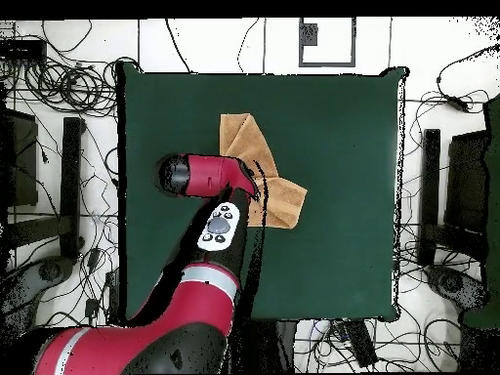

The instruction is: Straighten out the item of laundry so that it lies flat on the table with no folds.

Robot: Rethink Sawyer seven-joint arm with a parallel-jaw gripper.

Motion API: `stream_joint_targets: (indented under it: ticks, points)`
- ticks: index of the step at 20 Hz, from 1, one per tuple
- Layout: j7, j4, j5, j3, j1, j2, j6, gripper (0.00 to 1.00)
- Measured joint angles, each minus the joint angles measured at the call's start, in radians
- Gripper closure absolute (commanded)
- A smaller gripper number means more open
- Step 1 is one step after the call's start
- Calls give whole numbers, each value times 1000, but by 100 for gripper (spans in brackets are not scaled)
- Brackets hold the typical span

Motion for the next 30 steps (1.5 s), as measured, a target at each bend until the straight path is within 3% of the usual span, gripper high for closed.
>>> stream_joint_targets:
  ticks: [13, 30]
  points:
    - [0, 5, 21, 1, -33, -2, -37, 100]
    - [0, 43, 20, 20, -139, -46, -51, 100]
